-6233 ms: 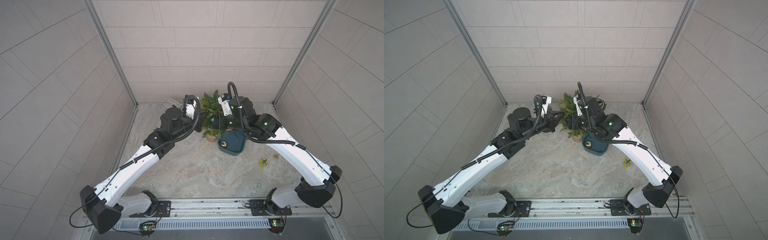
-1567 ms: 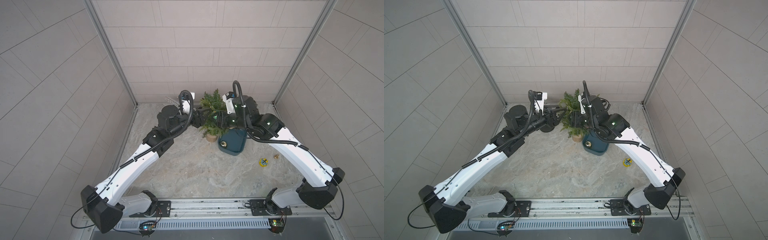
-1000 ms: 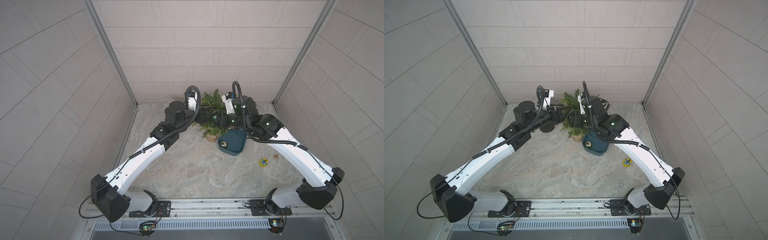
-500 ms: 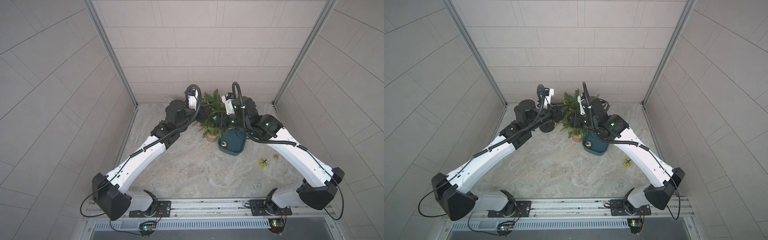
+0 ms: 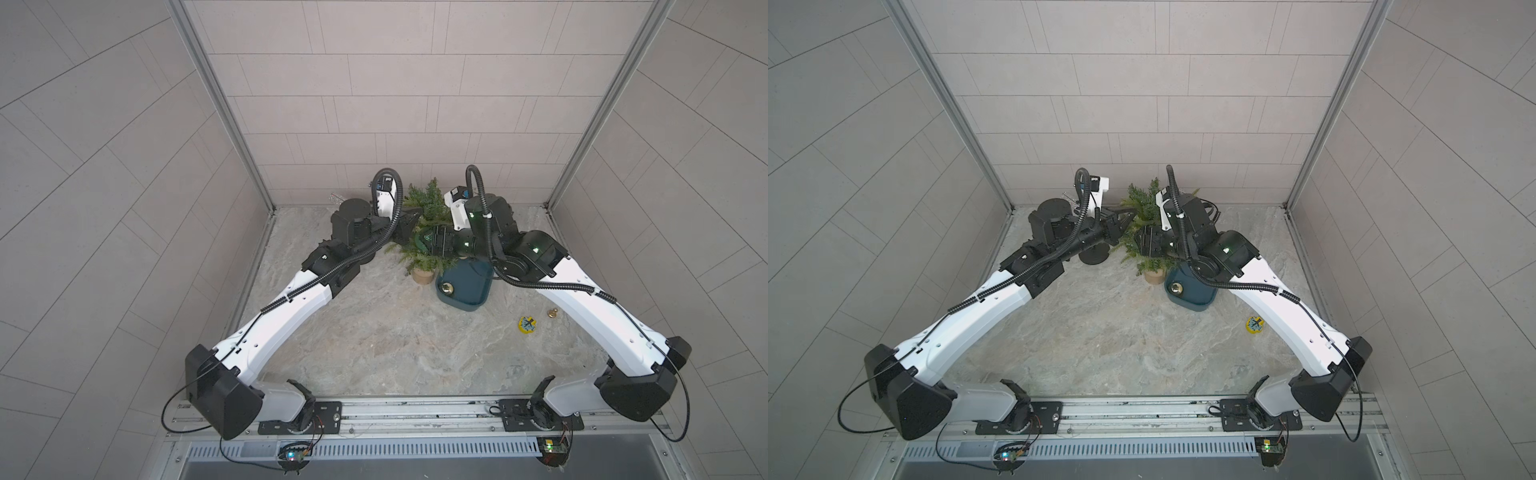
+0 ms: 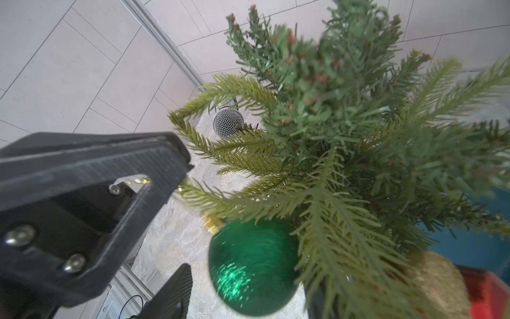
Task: Decorate the small christmas tree with ornaments
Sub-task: Hang an ornament on the christmas tree.
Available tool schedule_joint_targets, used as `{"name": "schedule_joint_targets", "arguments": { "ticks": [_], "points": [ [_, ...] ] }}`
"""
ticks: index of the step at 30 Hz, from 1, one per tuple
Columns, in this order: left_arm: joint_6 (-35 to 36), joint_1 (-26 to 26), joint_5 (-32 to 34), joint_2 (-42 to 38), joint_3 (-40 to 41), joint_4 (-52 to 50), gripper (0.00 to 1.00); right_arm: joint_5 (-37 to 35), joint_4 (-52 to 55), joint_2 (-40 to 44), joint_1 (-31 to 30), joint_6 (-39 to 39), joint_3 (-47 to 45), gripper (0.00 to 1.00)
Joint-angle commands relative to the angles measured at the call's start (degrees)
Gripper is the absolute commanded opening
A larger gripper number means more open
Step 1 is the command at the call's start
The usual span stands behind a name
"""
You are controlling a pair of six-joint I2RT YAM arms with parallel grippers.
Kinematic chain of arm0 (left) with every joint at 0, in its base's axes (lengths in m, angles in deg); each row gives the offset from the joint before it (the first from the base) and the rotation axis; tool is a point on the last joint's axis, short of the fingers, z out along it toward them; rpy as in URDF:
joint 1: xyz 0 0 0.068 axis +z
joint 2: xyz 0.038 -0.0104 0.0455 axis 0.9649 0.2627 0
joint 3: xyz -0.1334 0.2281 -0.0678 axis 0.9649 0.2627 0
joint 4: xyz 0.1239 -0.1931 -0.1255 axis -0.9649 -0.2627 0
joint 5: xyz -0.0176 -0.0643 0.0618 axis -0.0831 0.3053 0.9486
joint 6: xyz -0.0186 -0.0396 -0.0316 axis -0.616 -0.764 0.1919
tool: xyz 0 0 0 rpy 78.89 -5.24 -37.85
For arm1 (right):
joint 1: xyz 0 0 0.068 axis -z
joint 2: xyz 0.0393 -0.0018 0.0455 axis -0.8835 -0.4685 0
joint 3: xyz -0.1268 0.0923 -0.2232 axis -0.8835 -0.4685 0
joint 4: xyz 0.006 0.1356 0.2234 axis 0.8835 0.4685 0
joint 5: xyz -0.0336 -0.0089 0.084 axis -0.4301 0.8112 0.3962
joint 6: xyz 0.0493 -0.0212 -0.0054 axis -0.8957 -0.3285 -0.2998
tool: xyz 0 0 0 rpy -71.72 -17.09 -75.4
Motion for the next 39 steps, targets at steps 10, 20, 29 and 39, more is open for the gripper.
{"name": "schedule_joint_targets", "arguments": {
  "ticks": [10,20,29,39],
  "points": [
    [-0.7,0.2,-1.6,0.2,-1.9,2.1,0.0,1.2,-1.7,3.7,0.2,-0.3,-1.2,0.7],
    [-0.9,0.2,-3.1,-0.6,-3.2,-0.6,0.0,5.8,-3.4,5.7,0.2,2.2,-3.5,0.52],
    [-0.7,0.3,-3.7,-1.5,-4.0,-2.7,0.0,4.9,-4.9,1.2,0.2,3.3,-0.1,0.53],
    [-0.8,0.2,-4.7,-2.1,-4.1,-3.0,0.0,2.7,-6.2,-3.8,0.1,3.2,2.8,0.46]
  ]
}}
